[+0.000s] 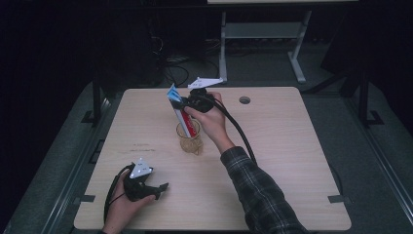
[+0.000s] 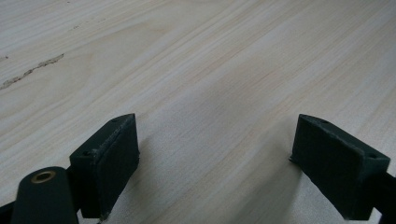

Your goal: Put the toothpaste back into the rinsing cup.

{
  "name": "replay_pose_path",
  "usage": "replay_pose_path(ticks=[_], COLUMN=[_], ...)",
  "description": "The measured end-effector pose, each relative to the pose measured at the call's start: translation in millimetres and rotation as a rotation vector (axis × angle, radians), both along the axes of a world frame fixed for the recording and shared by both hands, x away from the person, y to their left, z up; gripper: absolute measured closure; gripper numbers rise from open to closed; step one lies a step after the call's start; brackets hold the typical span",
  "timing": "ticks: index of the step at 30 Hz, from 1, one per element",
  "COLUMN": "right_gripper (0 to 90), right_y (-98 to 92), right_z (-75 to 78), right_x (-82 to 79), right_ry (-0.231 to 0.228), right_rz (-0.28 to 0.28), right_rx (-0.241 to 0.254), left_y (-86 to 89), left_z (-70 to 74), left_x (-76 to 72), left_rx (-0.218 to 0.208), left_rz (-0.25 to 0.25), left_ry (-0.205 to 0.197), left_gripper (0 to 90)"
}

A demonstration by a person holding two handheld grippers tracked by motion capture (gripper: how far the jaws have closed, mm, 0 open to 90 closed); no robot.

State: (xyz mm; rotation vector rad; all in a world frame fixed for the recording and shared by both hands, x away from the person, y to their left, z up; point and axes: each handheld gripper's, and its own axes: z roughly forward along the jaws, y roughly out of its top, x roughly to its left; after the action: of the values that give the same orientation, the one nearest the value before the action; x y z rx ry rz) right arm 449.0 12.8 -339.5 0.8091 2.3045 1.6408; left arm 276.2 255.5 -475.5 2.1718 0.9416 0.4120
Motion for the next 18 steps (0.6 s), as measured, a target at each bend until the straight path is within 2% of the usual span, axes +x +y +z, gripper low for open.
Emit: replay_pose_path(ticks=[18], right_gripper=[71.5], right_y=[-2.5], right_z=[-16.8], right_x=[-3.4], right_ry=[0.020], right_rz=[0.004], right_rx=[-0.024], left_y=[0.1], left_z=[0.1], left_x=[-0.1], left_rx=[0.002], left_rz=[-0.001], left_ry=[0.001], left_gripper=[13.7])
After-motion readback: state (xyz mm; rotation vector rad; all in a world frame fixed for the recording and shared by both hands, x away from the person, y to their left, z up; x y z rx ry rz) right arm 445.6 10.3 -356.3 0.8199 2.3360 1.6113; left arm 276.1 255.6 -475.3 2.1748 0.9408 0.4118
